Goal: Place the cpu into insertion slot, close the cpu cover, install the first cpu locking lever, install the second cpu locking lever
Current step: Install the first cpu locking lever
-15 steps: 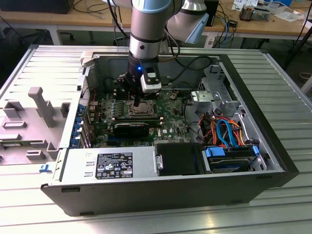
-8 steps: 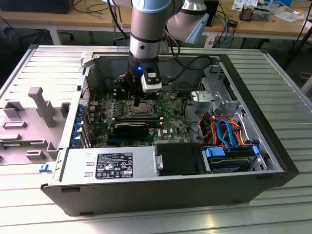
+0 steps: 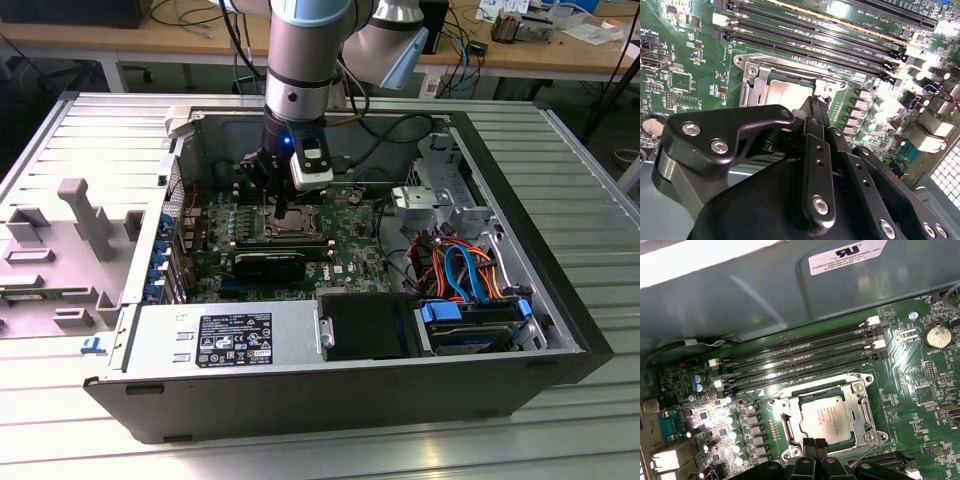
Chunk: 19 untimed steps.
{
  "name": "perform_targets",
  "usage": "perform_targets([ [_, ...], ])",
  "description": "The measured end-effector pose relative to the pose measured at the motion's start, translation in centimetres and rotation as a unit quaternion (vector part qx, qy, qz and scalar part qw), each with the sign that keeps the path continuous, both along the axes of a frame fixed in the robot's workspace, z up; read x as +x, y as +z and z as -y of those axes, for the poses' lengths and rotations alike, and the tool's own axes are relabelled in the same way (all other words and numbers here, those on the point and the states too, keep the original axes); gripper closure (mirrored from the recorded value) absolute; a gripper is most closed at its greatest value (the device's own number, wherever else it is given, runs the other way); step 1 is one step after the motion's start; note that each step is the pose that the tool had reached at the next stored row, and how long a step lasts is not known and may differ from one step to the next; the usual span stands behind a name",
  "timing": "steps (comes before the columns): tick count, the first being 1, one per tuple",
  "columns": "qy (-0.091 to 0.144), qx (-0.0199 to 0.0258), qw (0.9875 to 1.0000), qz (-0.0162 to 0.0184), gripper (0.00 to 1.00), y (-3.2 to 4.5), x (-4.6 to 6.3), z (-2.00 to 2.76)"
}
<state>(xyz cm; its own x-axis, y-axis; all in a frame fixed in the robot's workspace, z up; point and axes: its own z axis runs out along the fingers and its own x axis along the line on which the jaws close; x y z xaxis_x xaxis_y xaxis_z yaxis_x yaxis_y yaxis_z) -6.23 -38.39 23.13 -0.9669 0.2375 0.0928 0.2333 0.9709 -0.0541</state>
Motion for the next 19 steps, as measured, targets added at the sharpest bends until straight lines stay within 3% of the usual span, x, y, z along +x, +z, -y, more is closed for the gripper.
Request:
perform_targets([
  [19,0.020,0.0000,0.9998,0.0000,0.89,0.00,0.00,0.00],
])
